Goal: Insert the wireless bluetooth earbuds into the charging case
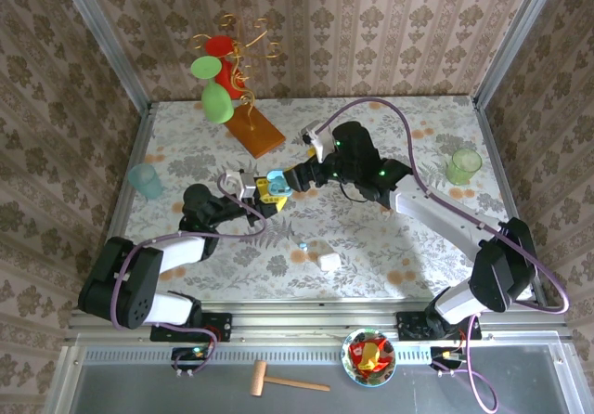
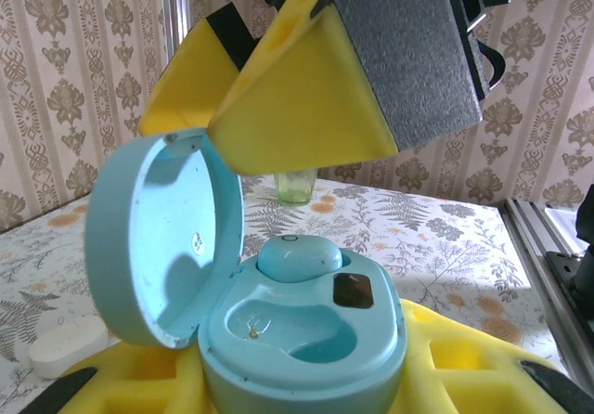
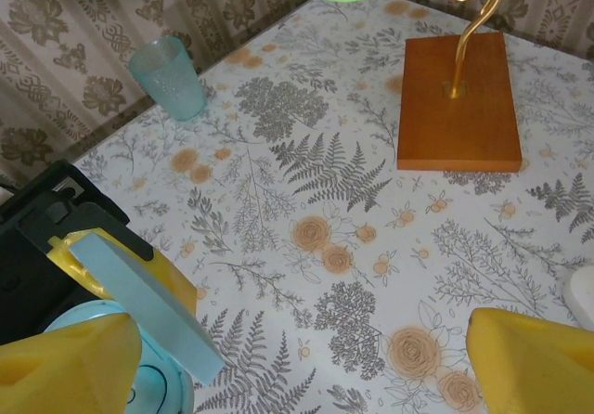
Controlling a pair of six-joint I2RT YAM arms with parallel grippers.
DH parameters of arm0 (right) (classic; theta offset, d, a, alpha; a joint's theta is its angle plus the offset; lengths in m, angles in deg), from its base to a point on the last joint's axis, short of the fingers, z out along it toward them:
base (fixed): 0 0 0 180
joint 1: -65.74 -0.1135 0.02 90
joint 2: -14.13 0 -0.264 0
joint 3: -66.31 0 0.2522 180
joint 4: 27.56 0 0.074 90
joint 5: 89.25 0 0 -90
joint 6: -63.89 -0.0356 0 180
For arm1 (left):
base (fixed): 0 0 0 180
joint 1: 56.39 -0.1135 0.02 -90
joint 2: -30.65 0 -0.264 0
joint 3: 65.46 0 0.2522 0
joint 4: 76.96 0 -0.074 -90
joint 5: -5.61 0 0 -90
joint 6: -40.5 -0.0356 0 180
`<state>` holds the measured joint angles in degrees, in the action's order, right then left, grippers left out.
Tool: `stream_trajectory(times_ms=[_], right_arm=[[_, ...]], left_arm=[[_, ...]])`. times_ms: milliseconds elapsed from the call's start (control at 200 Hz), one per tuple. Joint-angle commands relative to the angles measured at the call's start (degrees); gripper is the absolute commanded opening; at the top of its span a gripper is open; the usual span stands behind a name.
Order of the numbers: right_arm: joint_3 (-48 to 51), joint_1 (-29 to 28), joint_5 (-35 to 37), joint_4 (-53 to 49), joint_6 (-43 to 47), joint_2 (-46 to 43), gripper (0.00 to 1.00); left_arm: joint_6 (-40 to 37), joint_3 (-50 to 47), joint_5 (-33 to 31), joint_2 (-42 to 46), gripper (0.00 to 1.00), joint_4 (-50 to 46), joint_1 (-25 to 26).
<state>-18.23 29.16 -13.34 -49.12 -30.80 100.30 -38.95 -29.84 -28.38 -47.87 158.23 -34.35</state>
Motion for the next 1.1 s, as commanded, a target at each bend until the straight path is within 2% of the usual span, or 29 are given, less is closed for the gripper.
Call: stream_trajectory(times_ms=[0,285,465,555,680,875,970,1095], right_arm=[[-1.90,0.24,0.92,0.19,-0.23,0.33,0.91],[1.58,0.25,-14.81,1.91,-0.37,-5.54,0.93],[9.72,1.09,-16.90,5.97,-3.91,-12.35,0.94],[15.57,2.54,-16.52,8.00,-6.44,-13.06,0.93],[20.43,3.27,-13.35,6.98,-8.14,-10.44,0.88],[23.23,1.86,-12.97,8.25,-11.02,-2.53,0.78],[23.52,1.14,-15.95,9.99,-10.79,2.21,0.71],[20.61,1.08,-22.50,10.14,-8.71,10.32,0.68]], left_arm=[[0.46,0.90,2.80,-0.01,0.23,3.03,0.33],[1.71,1.16,0.69,-0.39,0.23,2.77,-0.50],[2.09,0.90,-0.75,-0.30,0.23,3.12,-1.63],[1.38,0.63,-1.38,-0.18,0.23,3.19,-2.12],[0.89,0.49,-2.36,0.20,0.22,3.40,-2.57],[0.78,0.46,-2.67,1.87,0.23,3.22,-2.93],[0.75,0.50,-2.64,2.24,0.23,3.20,-2.88],[1.07,0.72,-2.49,2.21,0.22,3.46,-2.82]])
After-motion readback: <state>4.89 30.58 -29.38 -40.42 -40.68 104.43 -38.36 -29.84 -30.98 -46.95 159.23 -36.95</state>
